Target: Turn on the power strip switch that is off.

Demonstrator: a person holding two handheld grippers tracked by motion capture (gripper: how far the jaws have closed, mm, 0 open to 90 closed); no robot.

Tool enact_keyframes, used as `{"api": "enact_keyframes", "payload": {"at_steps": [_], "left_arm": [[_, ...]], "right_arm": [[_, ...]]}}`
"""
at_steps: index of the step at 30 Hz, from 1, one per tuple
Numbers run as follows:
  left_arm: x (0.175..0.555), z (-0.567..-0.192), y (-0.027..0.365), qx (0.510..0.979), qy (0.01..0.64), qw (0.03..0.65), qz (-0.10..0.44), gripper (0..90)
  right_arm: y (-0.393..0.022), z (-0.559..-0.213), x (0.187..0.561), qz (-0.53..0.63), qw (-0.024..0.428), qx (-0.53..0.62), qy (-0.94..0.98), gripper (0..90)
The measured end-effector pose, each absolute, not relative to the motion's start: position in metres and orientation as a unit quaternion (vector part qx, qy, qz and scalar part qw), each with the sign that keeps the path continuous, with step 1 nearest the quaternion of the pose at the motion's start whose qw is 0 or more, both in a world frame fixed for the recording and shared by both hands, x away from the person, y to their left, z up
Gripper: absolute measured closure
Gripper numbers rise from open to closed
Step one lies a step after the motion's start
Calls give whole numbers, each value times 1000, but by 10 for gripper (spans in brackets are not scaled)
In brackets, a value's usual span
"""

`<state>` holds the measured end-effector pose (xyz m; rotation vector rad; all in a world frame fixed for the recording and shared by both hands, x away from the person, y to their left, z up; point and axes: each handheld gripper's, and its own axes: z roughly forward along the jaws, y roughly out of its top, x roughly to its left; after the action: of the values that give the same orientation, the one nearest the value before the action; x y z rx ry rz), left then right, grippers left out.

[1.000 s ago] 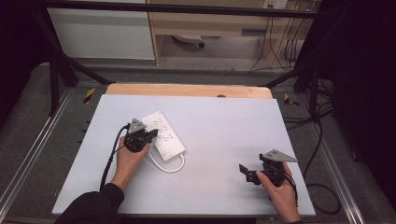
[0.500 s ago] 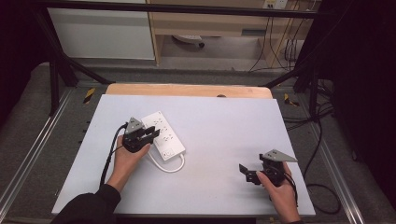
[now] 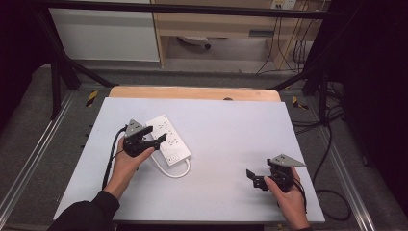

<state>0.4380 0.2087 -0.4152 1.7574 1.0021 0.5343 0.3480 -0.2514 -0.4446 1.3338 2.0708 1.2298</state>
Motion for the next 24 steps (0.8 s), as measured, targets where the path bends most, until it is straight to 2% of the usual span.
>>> {"api": "enact_keyframes", "payload": {"at_steps": [5, 24], "left_arm": [[434, -407, 209, 721, 413, 506, 231, 143], [419, -383, 223, 710, 409, 526, 227, 92]], "right_arm": [[-251, -445, 348, 438, 193, 475, 738, 31], [-251, -445, 348, 438, 193, 475, 738, 31]]}}
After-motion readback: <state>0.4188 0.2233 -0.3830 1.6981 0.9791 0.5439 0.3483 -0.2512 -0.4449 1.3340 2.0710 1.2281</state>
